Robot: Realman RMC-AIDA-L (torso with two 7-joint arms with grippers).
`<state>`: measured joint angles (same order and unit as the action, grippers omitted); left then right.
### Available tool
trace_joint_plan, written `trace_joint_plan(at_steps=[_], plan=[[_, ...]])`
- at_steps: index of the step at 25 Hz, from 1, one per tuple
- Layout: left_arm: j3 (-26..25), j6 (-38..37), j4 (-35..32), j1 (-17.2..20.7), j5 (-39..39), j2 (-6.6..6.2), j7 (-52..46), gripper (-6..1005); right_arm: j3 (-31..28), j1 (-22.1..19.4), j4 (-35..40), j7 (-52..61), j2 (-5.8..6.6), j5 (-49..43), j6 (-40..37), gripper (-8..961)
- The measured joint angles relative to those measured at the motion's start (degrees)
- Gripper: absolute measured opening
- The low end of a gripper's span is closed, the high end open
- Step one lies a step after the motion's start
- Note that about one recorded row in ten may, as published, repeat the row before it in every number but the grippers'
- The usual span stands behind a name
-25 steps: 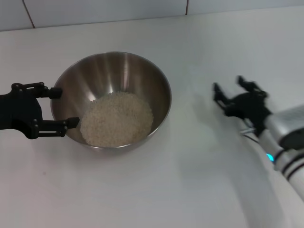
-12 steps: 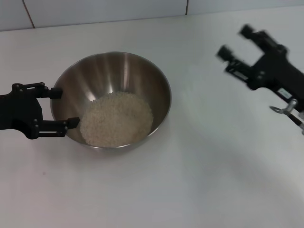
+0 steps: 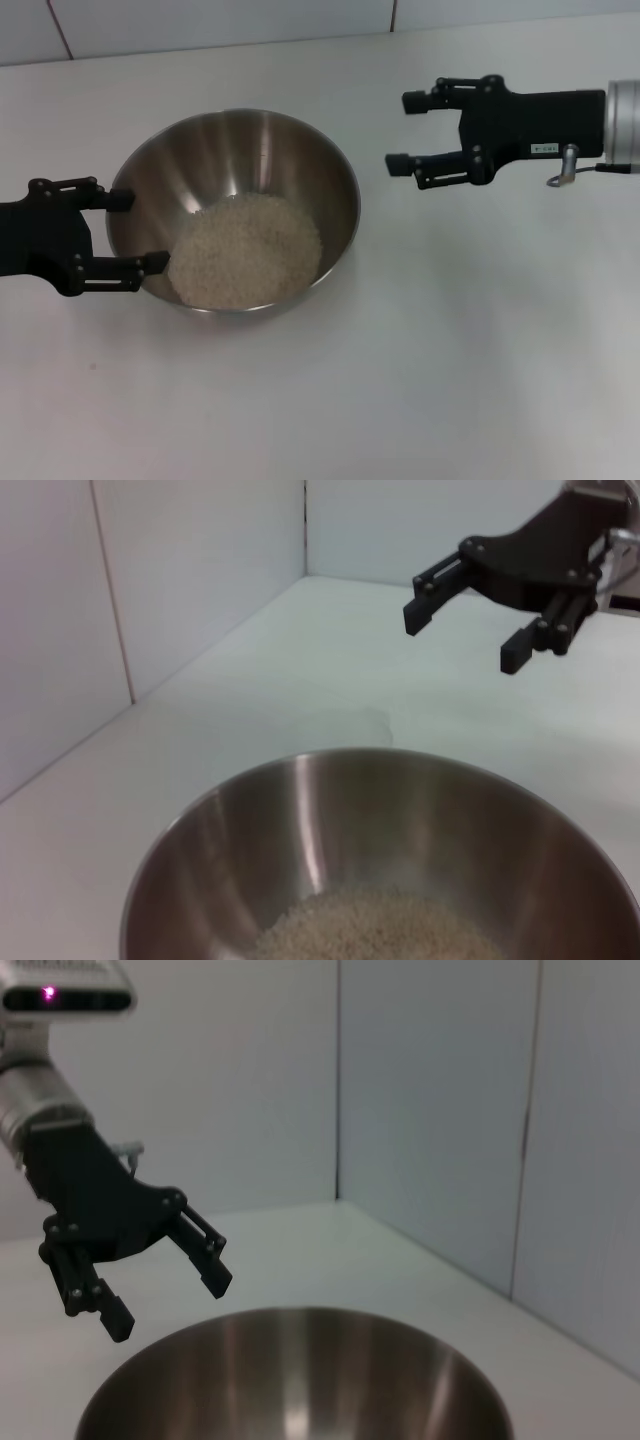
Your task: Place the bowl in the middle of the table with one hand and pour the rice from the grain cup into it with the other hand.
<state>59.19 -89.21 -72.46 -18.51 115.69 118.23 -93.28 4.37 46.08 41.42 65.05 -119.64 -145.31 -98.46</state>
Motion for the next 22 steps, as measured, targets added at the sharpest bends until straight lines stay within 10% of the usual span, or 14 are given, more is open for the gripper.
trace_joint_plan(at_steps=[11,22], plan=[[0.2,0.0,0.1,-0.2,0.6,0.06,-0.4,835,46.8,-14.6,15.0,15.3,-0.07,29.0,10.8,813],[0.2,0.1,0.1,-0.4,0.7,0.07,-0.3,834,52.9,-16.8,17.1,17.3,0.08,31.3,14.2,814]])
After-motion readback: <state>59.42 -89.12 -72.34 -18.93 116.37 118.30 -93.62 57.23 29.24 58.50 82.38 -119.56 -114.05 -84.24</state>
